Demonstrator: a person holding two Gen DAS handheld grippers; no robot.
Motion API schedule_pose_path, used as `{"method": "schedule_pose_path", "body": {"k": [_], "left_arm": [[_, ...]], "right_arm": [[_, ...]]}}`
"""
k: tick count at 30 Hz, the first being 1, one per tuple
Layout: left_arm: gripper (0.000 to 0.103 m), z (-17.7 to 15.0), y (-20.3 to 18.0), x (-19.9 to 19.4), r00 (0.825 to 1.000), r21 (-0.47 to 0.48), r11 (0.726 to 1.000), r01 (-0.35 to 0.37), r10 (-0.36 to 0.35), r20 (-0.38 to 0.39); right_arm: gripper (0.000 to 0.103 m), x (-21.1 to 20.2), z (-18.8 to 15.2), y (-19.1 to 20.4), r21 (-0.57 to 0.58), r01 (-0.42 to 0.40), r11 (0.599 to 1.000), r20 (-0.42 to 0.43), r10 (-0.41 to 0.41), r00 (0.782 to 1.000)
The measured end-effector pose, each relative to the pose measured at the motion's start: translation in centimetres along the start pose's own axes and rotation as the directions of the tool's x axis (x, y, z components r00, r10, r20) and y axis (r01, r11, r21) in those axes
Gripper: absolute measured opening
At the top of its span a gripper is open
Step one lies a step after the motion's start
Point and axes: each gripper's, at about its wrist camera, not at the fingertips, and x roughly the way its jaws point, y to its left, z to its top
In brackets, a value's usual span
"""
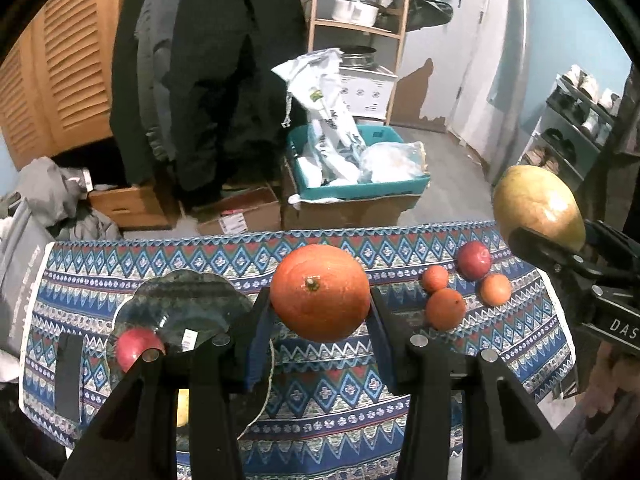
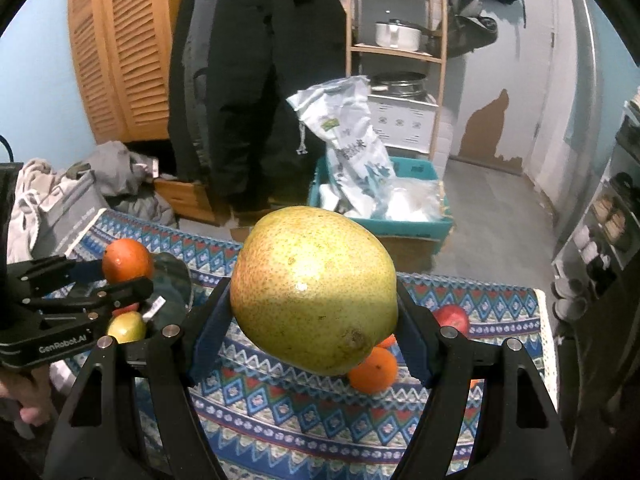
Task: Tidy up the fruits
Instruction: 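Lift the tangerine and pear with both tools toward the glass plate, then lower the tangerine with the left tool while the right tool lowers the pear onto the plate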
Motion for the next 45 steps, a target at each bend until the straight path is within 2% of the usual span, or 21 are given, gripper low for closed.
{"method": "schedule_pose_path", "body": {"k": [16, 31, 45], "left_arm": [[0.046, -1.1, 5.9, 0.6, 0.997, -0.092, 0.994, -0.067, 0.064, -0.036], [0.046, -3.5, 12.5, 2.5, 0.983, -0.181, 0.970, -0.160, 0.140, -0.117], [0.046, -5.7, 15.9, 6.6, 0.970, -0.202, 0.966, -0.159, 0.115, -0.213]], "right_arm": [[0.075, 3.8, 1.7, 5.4, -0.048, -0.101, 0.994, -0.047, 0.099, 0.994], [0.075, 8.4, 2.5, 11.2, -0.097, -0.183, 0.978, -0.115, 0.172, 0.978], [0.075, 14.7, 0.9, 16.0, -0.127, -0.251, 0.960, -0.235, 0.216, 0.948]]}}
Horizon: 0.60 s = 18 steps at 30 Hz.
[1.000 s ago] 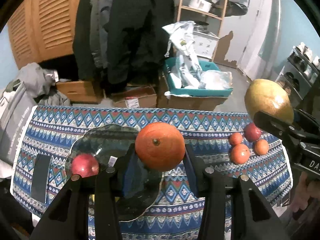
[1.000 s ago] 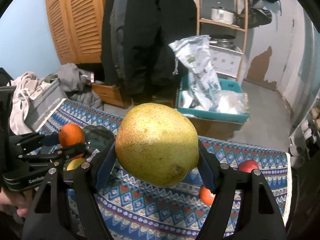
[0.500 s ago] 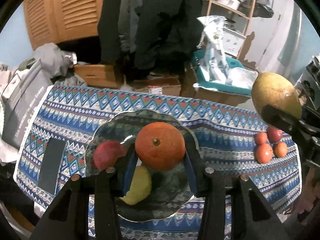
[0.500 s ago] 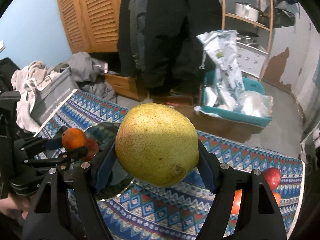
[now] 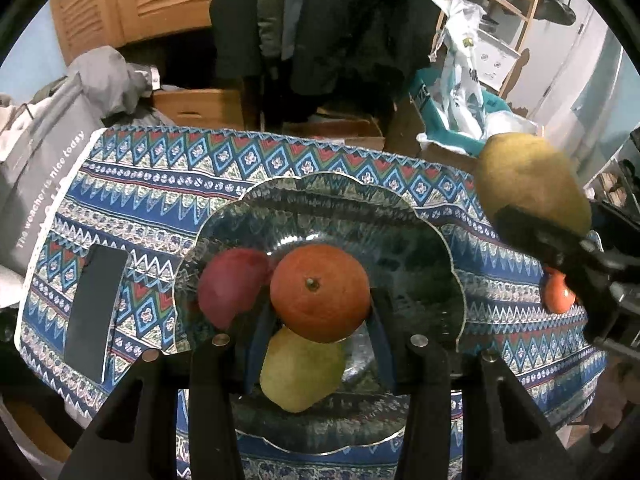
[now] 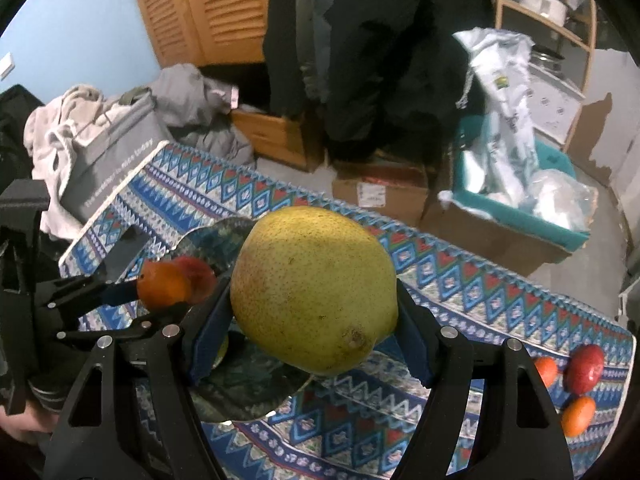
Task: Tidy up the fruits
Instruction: 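Lower the tangerine with the left tool while the right tool lowers the pear onto the plate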
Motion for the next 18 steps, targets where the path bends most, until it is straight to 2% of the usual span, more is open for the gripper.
{"method": "schedule_pose_path", "body": {"k": [7, 10, 13, 15, 17, 18], "left_arm": [[0.046, -0.1, 0.8, 2.4, 0.998, -0.030, 0.999, 0.018, -0.020, -0.065], [0.046, -0.1, 1.0, 3.0, 0.997, -0.036, 0.999, -0.006, 0.003, -0.077], [0.047, -0.1, 1.1, 3.1, 0.997, -0.042, 0.999, 0.005, -0.009, -0.080], [0.053, -0.1, 1.0, 2.9, 0.997, -0.038, 0.999, 0.004, -0.007, -0.071], [0.063, 0.0, 0.9, 2.7, 0.998, -0.031, 0.999, -0.007, 0.005, -0.067], [0.064, -0.1, 1.0, 2.6, 0.998, -0.028, 1.000, -0.009, 0.007, -0.066]], "right_arm": [[0.075, 2.3, -0.7, 0.3, 0.007, -0.012, 1.000, -0.055, 0.012, 0.998], [0.075, 3.1, -0.9, 0.3, 0.005, -0.013, 1.000, -0.076, 0.014, 0.997], [0.075, 3.8, -1.1, 0.3, 0.010, -0.026, 1.000, -0.094, 0.027, 0.995], [0.075, 4.1, -1.1, 0.3, 0.012, -0.030, 0.999, -0.103, 0.031, 0.994], [0.075, 4.4, -1.1, 0.2, 0.014, -0.032, 0.999, -0.110, 0.034, 0.993], [0.075, 4.5, -1.1, 0.2, 0.018, -0.036, 0.999, -0.115, 0.038, 0.993]]}}
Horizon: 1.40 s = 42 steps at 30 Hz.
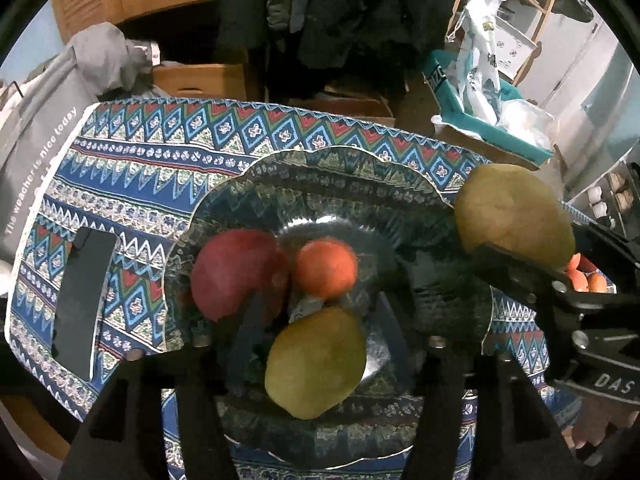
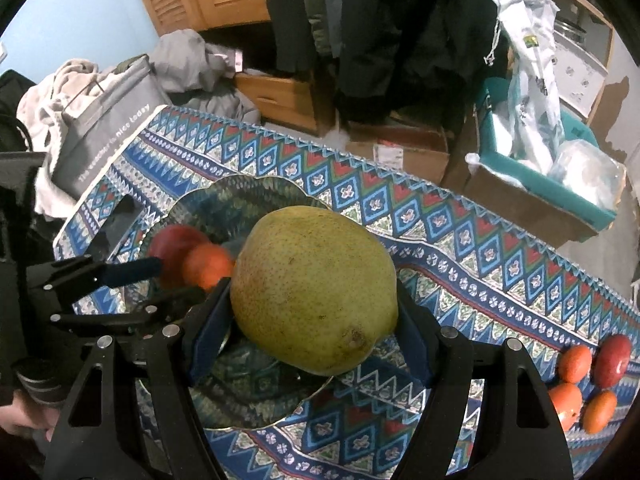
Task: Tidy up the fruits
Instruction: 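Lower the tangerine with the left tool while the right tool lowers the pear onto the plate, then open both tools to release the tangerine and pear on the plate, then move both open tools back over the remaining fruit cluster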
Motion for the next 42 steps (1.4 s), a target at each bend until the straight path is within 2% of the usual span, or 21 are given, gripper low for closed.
{"method": "schedule_pose_path", "body": {"k": [19, 25, 28, 37, 42], "left_arm": [[0.064, -1.6, 2.4, -1.4, 0.998, -0.027, 0.998, -0.058, 0.057, -0.021], [0.064, -2.0, 2.9, -1.7, 0.998, -0.034, 0.997, -0.062, 0.061, -0.021], [0.064, -2.1, 2.8, -2.2, 0.998, -0.033, 0.998, -0.060, 0.059, -0.012], [0.065, -1.9, 1.2, -4.5, 0.999, -0.013, 1.000, -0.028, 0.029, 0.029], [0.072, -1.6, -0.1, -6.1, 0.998, 0.002, 1.000, -0.009, 0.009, 0.069]], "right_arm": [[0.076, 4.0, -0.6, 1.5, -0.020, -0.025, 0.999, -0.116, 0.022, 0.993], [0.075, 2.3, 0.6, 2.5, -0.056, 0.002, 0.998, -0.062, -0.005, 0.998], [0.075, 1.2, 0.9, 2.2, -0.030, -0.006, 1.000, -0.041, 0.005, 0.999], [0.081, -2.8, 1.2, 1.7, -0.020, 0.061, 0.998, 0.034, -0.060, 0.998], [0.086, -5.5, 0.9, 1.5, -0.028, 0.131, 0.991, 0.087, -0.129, 0.988]]}}
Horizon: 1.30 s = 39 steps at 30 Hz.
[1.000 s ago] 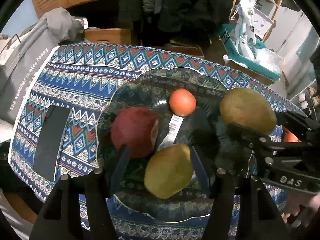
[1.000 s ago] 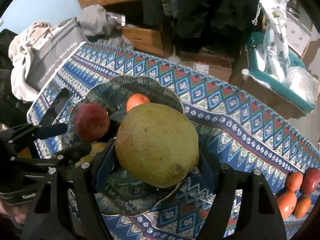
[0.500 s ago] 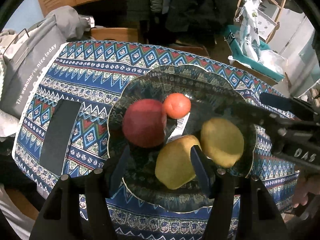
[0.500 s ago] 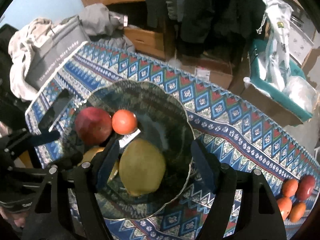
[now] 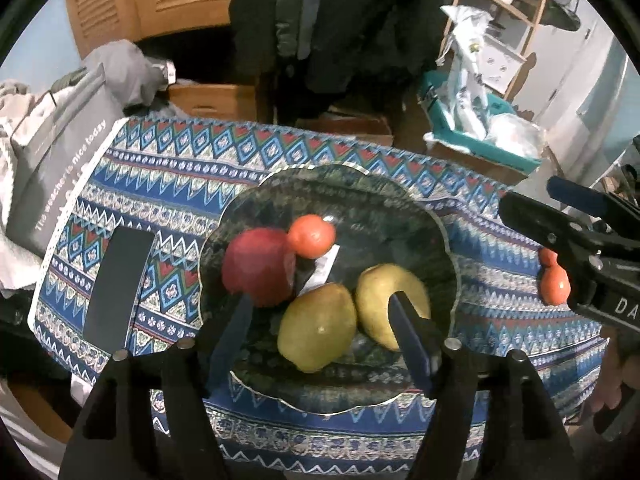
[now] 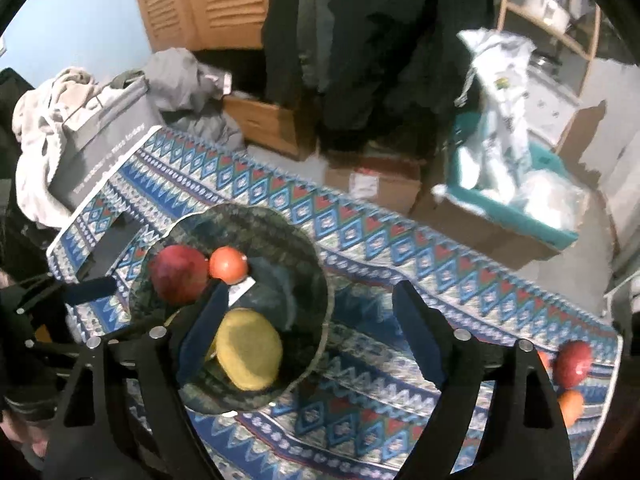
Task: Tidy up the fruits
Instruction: 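Move both open tools back over the remaining fruit cluster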
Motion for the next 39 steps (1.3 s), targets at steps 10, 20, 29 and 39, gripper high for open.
{"method": "schedule_pose_path", "body": {"k": [10, 20, 29, 39], "left_arm": [[0.072, 0.6, -3.3, -2.2, 0.998, 0.047, 0.998, 0.052, -0.054, 0.040], [0.077, 1.1, -6.9, -5.0, 0.992, 0.093, 0.993, 0.071, -0.080, 0.098], [0.080, 1.3, -10.0, -6.4, 0.987, 0.135, 0.988, 0.075, -0.093, 0.131], [0.080, 1.2, -13.9, -6.4, 0.985, 0.192, 0.977, 0.091, -0.116, 0.125]], "right_arm": [[0.087, -5.0, -1.0, -2.9, 0.041, 0.094, 0.995, 0.070, -0.097, 0.993], [0.087, -9.6, -2.8, -6.8, 0.120, 0.168, 0.978, 0.129, -0.183, 0.975], [0.087, -12.4, -4.8, -9.6, 0.157, 0.226, 0.961, 0.160, -0.251, 0.955], [0.087, -14.7, -7.0, -13.6, 0.222, 0.282, 0.933, 0.164, -0.321, 0.933]]}}
